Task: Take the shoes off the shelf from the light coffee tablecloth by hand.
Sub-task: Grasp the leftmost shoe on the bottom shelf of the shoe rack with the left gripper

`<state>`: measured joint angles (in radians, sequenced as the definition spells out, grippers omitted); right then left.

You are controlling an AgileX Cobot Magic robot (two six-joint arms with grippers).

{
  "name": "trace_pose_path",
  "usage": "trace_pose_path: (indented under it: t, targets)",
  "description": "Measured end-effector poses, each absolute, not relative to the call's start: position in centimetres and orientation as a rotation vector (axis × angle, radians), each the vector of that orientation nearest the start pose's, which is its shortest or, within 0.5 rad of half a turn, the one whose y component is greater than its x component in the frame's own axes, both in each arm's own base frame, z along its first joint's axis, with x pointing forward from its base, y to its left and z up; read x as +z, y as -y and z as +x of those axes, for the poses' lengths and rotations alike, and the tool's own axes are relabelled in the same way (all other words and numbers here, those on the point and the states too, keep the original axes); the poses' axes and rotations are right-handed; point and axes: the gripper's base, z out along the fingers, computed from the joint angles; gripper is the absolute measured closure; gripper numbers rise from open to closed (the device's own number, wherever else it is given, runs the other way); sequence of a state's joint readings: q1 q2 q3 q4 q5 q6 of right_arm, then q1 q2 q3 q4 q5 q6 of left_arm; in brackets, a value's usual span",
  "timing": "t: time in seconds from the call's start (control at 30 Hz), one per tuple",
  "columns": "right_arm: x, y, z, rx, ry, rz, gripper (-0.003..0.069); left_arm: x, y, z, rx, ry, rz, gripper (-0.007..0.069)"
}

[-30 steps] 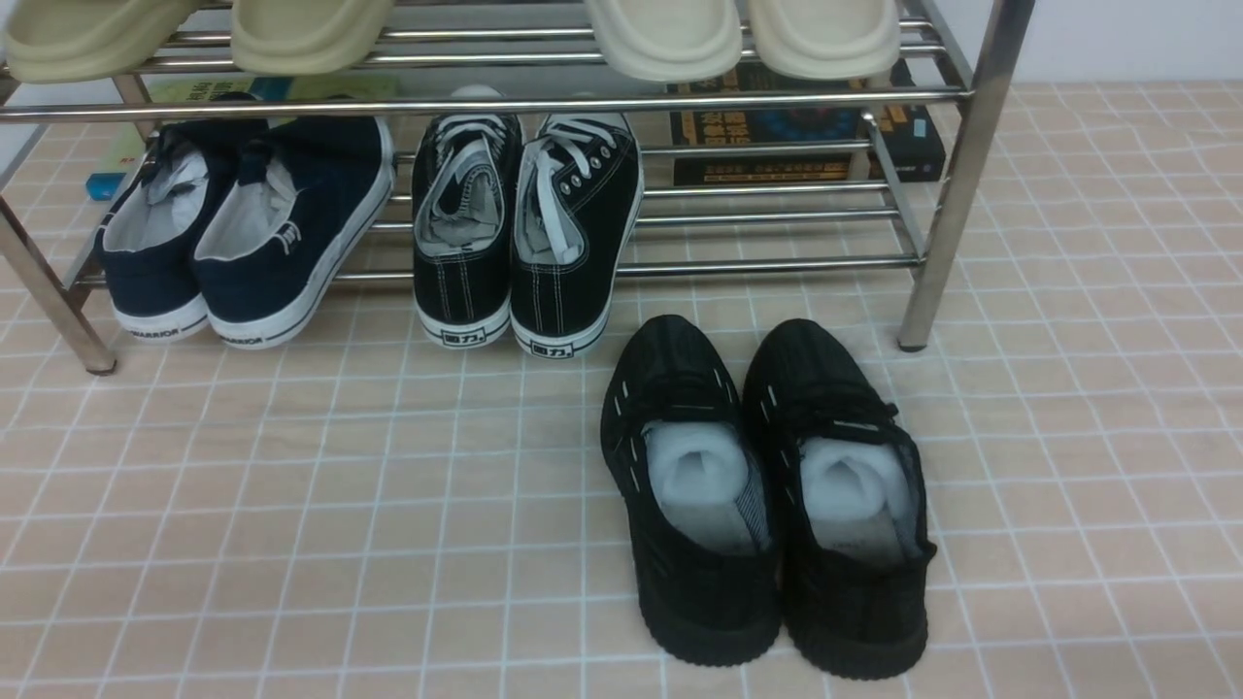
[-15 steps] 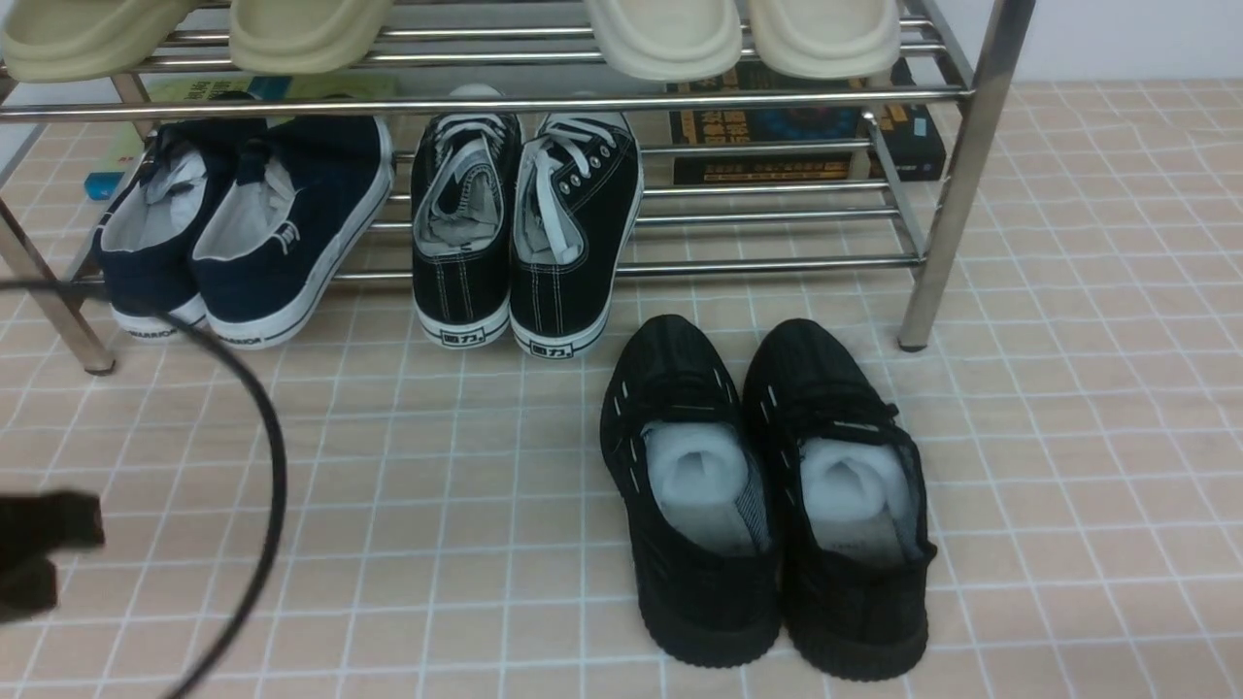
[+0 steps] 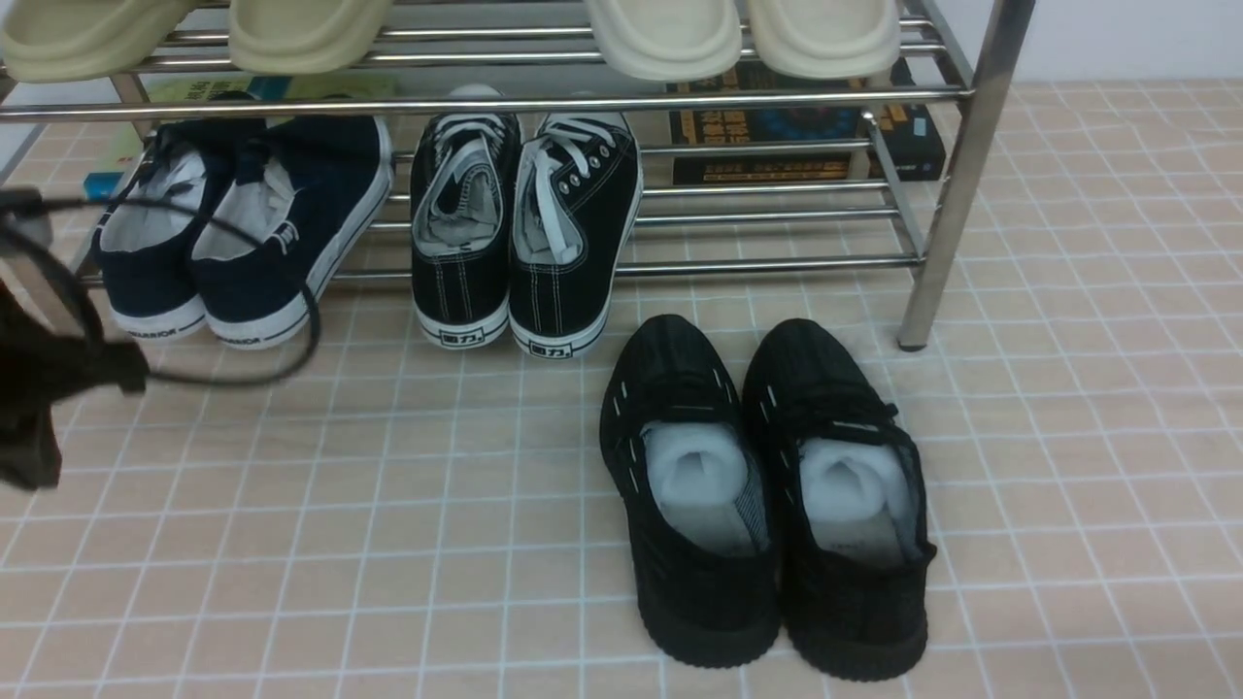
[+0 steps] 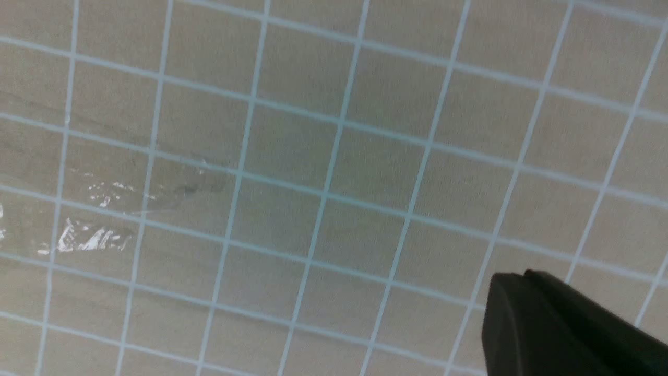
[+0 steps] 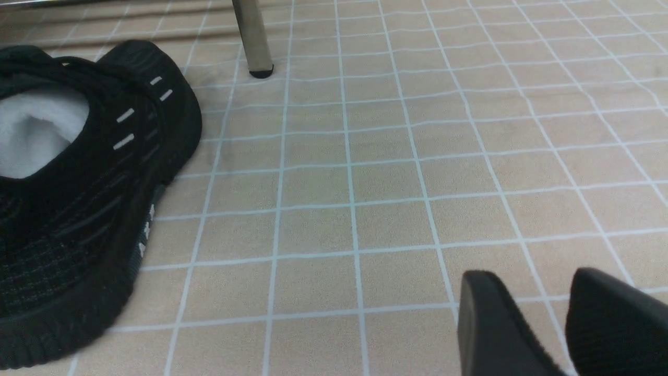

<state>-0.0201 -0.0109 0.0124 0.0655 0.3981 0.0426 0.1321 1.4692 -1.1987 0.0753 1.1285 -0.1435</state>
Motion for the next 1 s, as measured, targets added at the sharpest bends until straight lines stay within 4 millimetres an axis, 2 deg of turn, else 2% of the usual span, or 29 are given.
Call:
trace_pose_path:
  t: [0.17,0.27,0.4,0.53,0.67,0.77,0.8,0.87,1.0]
  targets:
    - [17.4,-0.1,5.2,0.081,-1.881,0.099,0.0420,32.3,-9.0,29.2,-0.074,-2.690,-0.586,0.0611]
    - [17.4,-0.1,5.2,0.081,-1.881,0.099,0.0420,33.0,-10.3,30.1,-0.187,-2.586,-0.637,0.0608]
    - [17.4,-0.1,5.2,0.081,-1.881,0.099,0.0420,32.6,-10.0,31.9,-0.300,-2.494,-0.622,0.0600]
    - [17.4,-0.1,5.2,0.081,-1.881,0.099,0.0420,32.1,-8.8,33.7,-0.320,-2.444,-0.570,0.0565]
    - [17.4,-0.1,5.2,0.081,-1.881,0.099,0.0420,31.7,-8.0,35.0,-0.306,-2.389,-0.537,0.0490]
    - [17.4,-0.1,5.2,0.081,-1.881,0.099,0.0420,31.1,-8.0,36.3,-0.290,-2.329,-0.554,0.0355]
    - [17.4,-0.1,5.2,0.081,-1.881,0.099,0.0420,31.0,-7.9,36.4,-0.291,-2.331,-0.554,0.0348]
    - [17.4,-0.1,5.2,0.081,-1.881,0.099,0.0420,30.4,-8.4,37.2,-0.263,-2.296,-0.562,0.0270]
    - [17.4,-0.1,5.2,0.081,-1.881,0.099,0.0420,29.3,-8.8,38.0,-0.231,-2.281,-0.565,0.0216]
